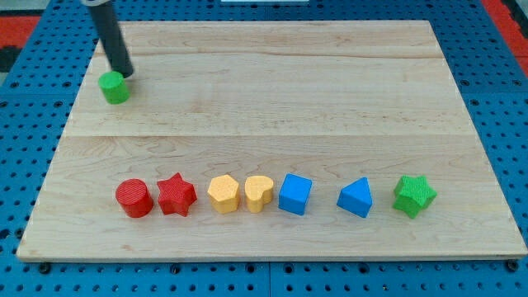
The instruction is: Place the green circle on the left side of red circle
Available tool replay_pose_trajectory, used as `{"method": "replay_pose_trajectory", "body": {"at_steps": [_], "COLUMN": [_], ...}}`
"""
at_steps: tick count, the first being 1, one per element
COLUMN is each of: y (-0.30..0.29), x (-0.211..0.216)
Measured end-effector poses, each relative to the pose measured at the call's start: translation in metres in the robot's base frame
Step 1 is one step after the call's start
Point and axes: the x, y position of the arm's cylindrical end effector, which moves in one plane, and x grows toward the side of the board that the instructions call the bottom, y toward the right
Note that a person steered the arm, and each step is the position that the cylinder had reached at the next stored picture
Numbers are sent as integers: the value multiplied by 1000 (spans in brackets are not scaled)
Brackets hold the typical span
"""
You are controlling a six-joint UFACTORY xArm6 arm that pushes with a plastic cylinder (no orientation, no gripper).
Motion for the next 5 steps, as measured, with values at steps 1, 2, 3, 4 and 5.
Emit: {"method": "replay_pose_trajectory", "body": {"at_steps": [1, 2, 3, 4, 5], "y": [0, 0, 0, -29, -34], "x": [43, 87, 127, 124, 143]}}
